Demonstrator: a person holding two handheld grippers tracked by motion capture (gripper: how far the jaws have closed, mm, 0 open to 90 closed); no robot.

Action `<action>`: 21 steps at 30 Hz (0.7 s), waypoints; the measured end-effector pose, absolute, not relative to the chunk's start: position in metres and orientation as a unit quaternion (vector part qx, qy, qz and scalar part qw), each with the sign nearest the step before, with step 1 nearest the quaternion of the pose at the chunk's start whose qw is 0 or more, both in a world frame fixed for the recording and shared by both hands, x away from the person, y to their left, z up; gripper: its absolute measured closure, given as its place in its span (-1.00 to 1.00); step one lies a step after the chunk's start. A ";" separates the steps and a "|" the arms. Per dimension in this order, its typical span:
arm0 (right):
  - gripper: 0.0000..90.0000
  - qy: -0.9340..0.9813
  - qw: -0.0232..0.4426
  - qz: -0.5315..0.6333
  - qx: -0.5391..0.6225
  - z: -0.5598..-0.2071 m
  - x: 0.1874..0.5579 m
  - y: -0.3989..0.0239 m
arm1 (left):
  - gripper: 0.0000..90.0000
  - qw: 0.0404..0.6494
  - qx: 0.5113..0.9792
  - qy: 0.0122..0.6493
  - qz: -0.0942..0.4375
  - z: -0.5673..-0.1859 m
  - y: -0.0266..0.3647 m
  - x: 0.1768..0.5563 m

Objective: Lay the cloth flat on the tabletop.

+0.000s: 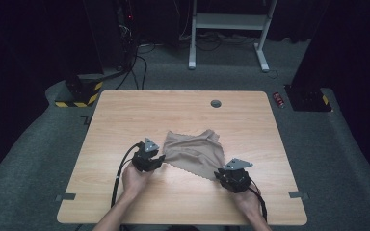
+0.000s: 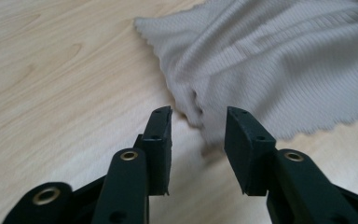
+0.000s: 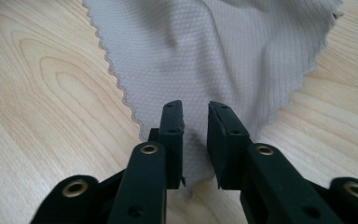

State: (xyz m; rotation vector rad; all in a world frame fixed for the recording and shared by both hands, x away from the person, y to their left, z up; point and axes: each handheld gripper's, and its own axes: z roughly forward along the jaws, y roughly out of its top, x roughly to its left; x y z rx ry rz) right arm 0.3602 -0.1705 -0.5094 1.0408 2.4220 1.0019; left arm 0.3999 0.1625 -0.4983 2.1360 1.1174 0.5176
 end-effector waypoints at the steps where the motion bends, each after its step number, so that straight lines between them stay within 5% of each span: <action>1: 0.61 0.847 0.161 0.351 0.366 -0.510 0.359 -0.171 | 0.33 0.334 0.817 0.429 0.191 -0.499 0.165 0.395; 10: 0.64 0.850 0.165 0.341 0.367 -0.517 0.361 -0.166 | 0.45 0.324 0.829 0.423 0.168 -0.513 0.150 0.404; 13: 0.90 0.856 0.169 0.335 0.356 -0.516 0.359 -0.165 | 0.92 0.328 0.832 0.417 0.163 -0.513 0.144 0.407; 21: 0.99 0.859 0.162 0.337 0.351 -0.514 0.354 -0.168 | 0.96 0.330 0.847 0.388 0.157 -0.495 0.150 0.383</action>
